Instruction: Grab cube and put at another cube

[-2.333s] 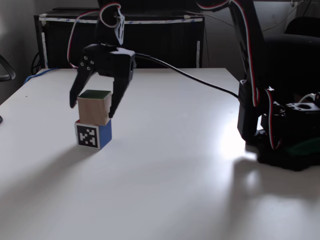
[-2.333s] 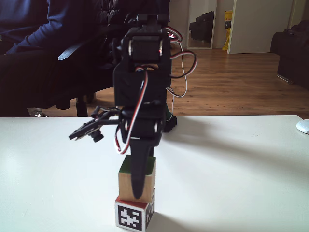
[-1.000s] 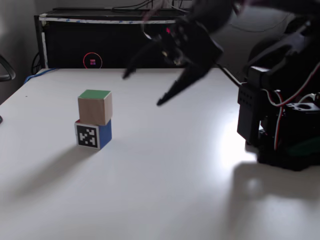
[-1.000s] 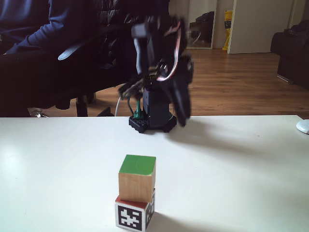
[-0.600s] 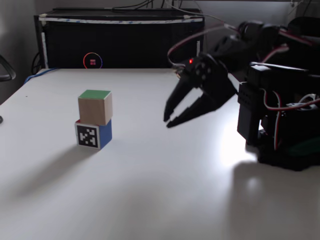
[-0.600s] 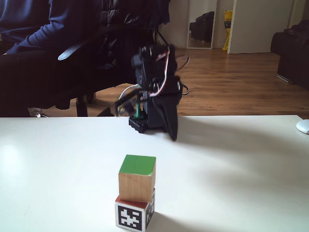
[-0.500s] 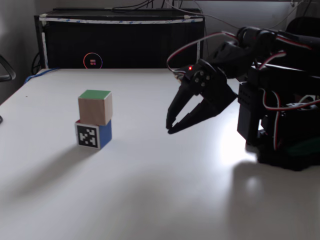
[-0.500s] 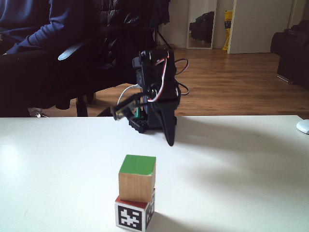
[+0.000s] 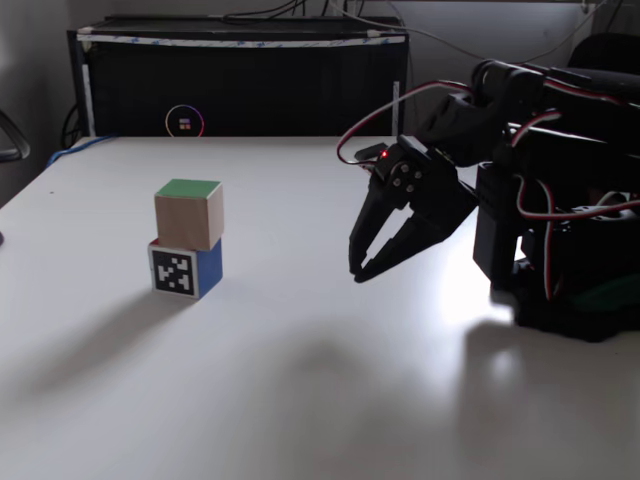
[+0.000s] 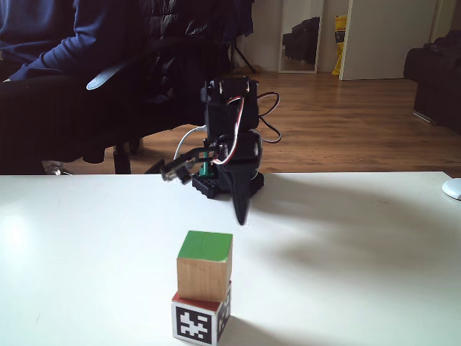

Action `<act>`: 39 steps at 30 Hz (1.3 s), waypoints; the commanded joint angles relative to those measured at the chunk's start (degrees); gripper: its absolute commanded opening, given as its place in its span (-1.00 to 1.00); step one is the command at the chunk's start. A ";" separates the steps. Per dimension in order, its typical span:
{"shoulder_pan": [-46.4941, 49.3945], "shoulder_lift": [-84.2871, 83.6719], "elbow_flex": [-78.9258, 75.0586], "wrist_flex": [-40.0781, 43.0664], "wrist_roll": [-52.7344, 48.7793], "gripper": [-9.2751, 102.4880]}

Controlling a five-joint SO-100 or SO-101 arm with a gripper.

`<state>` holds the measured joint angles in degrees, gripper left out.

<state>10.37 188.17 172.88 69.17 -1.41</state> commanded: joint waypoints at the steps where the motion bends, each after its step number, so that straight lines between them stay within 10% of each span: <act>1: 0.79 0.26 -2.37 2.46 -0.70 -0.83; 39: 1.76 0.26 -2.81 4.83 -1.32 -0.83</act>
<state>11.87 188.26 172.62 73.65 -2.55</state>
